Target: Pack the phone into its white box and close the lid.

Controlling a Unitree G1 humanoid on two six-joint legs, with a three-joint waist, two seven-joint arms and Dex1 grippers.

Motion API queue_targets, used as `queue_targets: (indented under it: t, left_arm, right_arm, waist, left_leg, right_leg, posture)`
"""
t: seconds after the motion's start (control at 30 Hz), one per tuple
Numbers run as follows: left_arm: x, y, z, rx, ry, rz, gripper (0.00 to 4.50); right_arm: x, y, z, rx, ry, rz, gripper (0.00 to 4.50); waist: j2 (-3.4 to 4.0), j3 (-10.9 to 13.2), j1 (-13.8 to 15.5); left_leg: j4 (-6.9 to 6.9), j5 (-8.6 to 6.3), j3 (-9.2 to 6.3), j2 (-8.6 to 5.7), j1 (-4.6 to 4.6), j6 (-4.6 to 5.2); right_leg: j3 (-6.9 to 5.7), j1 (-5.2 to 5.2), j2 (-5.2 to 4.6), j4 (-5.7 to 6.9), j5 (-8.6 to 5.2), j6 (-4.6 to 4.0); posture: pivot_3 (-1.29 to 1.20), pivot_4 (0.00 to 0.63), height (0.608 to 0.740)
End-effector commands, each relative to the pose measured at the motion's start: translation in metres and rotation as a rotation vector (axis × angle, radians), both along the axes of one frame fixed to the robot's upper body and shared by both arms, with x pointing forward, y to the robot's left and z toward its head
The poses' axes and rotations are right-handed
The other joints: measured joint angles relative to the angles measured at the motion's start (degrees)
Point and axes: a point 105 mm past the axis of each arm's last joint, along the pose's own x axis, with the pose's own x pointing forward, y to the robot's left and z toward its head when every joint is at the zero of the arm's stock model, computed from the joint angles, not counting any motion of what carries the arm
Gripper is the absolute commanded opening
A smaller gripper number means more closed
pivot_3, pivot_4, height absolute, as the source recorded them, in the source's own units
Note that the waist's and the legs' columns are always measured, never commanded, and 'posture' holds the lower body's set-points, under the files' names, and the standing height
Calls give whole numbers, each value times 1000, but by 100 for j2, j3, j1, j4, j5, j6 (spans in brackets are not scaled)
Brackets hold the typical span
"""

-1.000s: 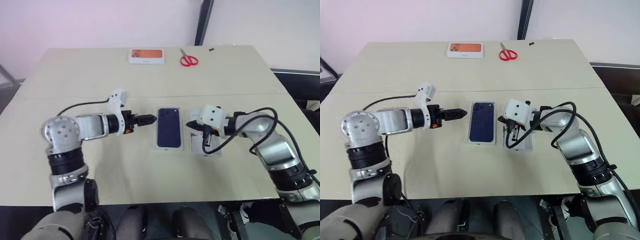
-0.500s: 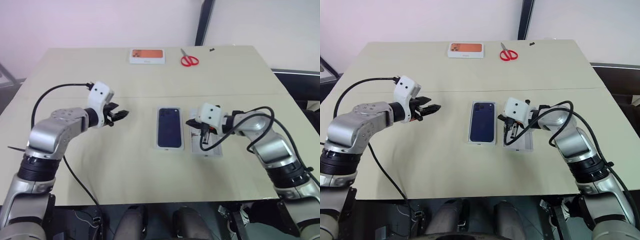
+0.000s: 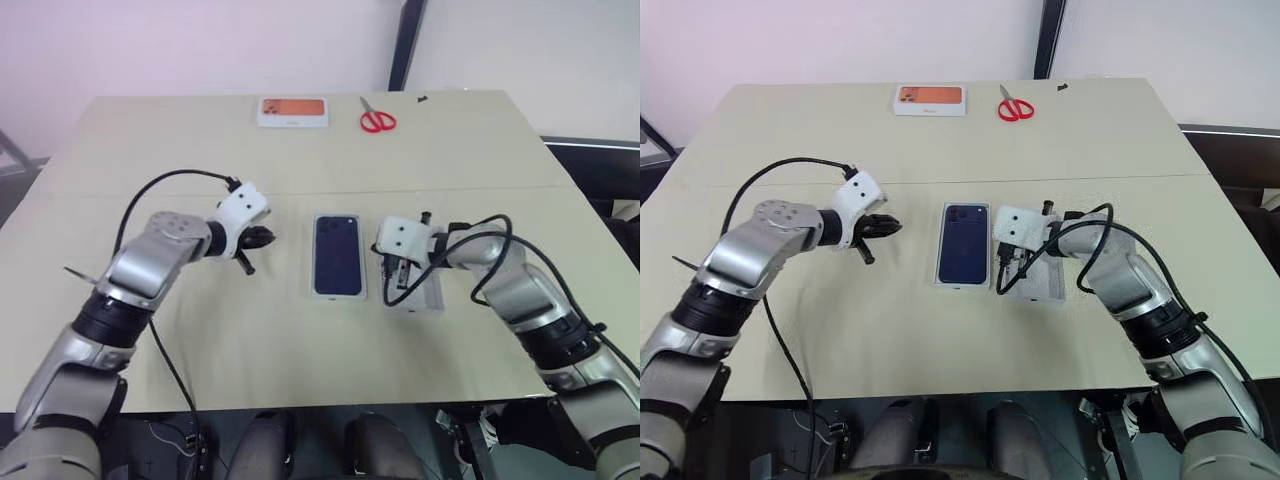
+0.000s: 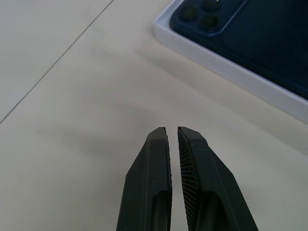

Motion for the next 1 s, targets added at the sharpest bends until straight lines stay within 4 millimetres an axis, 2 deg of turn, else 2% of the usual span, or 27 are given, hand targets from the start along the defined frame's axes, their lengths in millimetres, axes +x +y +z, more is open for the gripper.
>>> queue_targets:
  t: [0.03, 0.23, 0.4, 0.73, 1.0]
  left_arm:
    - [-3, -9, 2, 37, -10, -58, 430]
    - [-10, -22, -10, 65, 39, -116, 430]
    - [-14, -29, -19, 104, 53, -154, 430]
    - [-20, -47, -25, 96, 67, -214, 430]
    - [-32, -70, -26, 22, 89, -281, 430]
  right_arm:
    - [4, 0, 7, -33, -53, 4, 0]
    - [3, 4, 4, -88, -66, 47, 0]
    - [-4, 16, -1, -135, -68, 129, 0]
    - [-8, 28, -9, -247, -94, 240, 0]
    - [-15, 29, -8, -238, -78, 270, 0]
  waist:
    - [0, 0, -3]
    - [0, 0, 7]
    - [0, 0, 0]
    - [0, 0, -2]
    - [0, 0, 18]
  left_leg:
    - [0, 0, 0, 0, 0, 0]
    - [2, 0, -1, 0, 0, 0]
    - [2, 0, -1, 0, 0, 0]
    - [3, 0, 0, 0, 0, -1]
    - [7, 0, -1, 0, 1, -1]
  right_leg:
    - [0, -1, 0, 0, 0, 0]
    - [0, 1, 0, 1, 0, 0]
    - [0, 1, 1, 1, 0, 0]
    - [0, 1, 1, 1, 0, 0]
    - [-1, 4, 0, 1, 0, 0]
  posture:
    - [0, 150, 740]
    - [0, 150, 740]
    - [0, 150, 740]
    - [0, 150, 740]
    - [0, 150, 740]
